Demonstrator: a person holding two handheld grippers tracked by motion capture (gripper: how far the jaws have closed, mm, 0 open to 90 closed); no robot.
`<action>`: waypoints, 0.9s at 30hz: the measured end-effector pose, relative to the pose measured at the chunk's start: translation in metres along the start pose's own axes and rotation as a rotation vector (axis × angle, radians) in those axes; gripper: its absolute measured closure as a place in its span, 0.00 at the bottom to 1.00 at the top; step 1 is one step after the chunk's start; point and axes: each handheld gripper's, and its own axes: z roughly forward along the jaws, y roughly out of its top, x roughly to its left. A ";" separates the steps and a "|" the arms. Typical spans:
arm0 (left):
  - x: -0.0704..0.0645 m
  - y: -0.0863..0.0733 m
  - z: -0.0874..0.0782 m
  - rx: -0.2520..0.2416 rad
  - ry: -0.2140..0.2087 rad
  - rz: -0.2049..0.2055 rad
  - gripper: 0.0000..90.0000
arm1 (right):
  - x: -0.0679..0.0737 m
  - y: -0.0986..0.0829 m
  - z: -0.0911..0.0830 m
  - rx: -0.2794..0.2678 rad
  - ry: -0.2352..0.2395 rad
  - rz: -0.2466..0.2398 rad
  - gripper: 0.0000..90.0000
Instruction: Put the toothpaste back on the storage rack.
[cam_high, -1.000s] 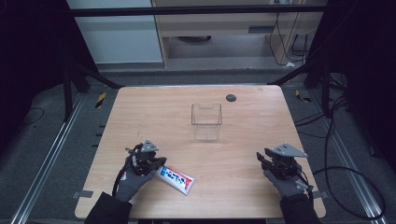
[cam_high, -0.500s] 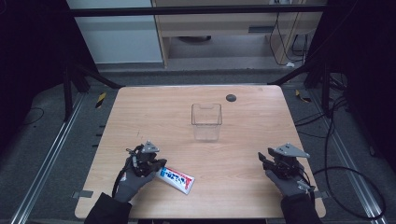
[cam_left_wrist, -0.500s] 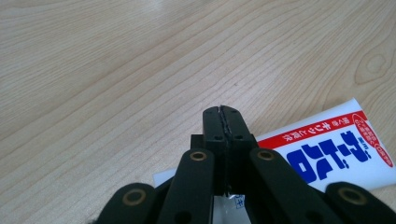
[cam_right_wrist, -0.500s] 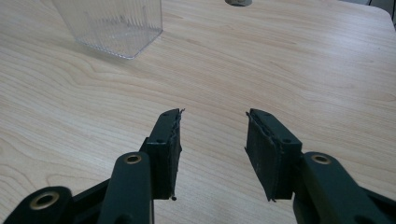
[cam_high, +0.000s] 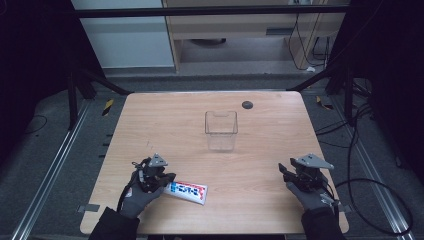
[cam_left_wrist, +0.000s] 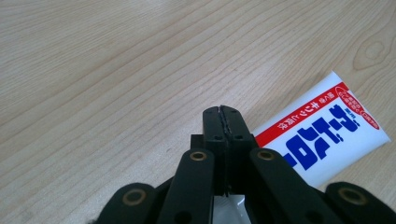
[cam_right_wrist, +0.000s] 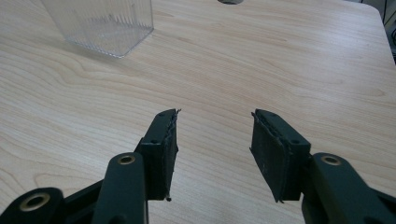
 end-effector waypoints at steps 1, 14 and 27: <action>0.000 0.000 0.000 0.000 0.000 0.000 1.00 | -0.001 0.000 0.000 0.000 -0.001 -0.001 0.56; -0.001 -0.011 -0.009 0.006 -0.006 -0.008 1.00 | -0.006 -0.002 -0.001 0.006 -0.015 0.011 0.54; -0.006 -0.022 -0.015 0.039 -0.008 -0.005 0.99 | -0.012 -0.005 -0.002 0.009 -0.031 0.025 0.50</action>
